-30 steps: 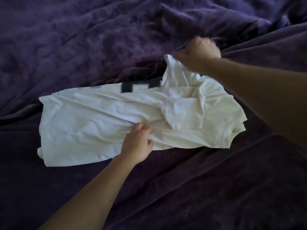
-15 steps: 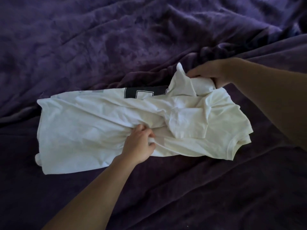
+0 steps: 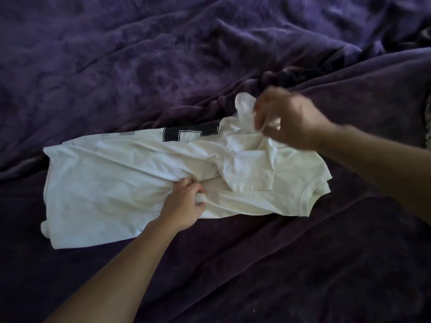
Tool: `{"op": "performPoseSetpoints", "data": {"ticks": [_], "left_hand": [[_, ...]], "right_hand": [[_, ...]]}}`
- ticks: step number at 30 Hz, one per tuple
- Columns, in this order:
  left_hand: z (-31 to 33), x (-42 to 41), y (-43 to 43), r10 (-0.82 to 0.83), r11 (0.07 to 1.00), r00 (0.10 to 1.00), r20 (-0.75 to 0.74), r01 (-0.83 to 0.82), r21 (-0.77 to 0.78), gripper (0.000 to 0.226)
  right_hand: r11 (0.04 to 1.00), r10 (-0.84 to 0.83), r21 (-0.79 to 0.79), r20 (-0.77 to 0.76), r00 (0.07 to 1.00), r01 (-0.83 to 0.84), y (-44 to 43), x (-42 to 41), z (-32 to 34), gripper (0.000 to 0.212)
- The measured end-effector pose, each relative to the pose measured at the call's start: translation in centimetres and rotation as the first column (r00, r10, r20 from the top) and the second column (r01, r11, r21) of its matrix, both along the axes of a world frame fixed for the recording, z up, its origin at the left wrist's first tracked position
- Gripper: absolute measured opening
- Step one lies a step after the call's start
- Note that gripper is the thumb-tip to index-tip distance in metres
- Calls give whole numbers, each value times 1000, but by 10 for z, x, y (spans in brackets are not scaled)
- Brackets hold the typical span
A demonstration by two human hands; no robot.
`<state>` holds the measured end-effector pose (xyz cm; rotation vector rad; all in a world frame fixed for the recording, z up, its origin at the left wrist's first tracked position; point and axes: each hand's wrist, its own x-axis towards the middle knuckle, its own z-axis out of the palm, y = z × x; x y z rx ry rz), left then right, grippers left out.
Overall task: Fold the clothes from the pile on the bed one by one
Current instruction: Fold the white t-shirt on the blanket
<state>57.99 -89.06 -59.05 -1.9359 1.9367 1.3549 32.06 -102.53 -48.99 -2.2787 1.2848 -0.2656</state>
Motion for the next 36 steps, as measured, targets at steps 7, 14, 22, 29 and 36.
{"op": "performPoseSetpoints", "data": {"ticks": [7, 14, 22, 29, 36], "left_hand": [[31, -13, -4, 78, 870, 997, 28, -54, -491, 34], [30, -85, -32, -413, 755, 874, 255, 485, -441, 67], [35, -56, -17, -147, 976, 981, -123, 125, -177, 54], [62, 71, 49, 522, 794, 839, -152, -543, -274, 33], [61, 129, 95, 648, 659, 752, -123, -634, -404, 31]], "right_hand": [[990, -75, 102, -161, 984, 93, 124, -48, -26, 15], [354, -836, 444, -244, 492, 823, 97, -57, -48, 71], [421, -791, 683, -45, 610, 596, 79, -15, 3, 23], [555, -666, 710, 68, 743, 433, 69, 111, 37, 27], [447, -699, 833, 97, 709, 326, 65, 211, -13, 47]]}}
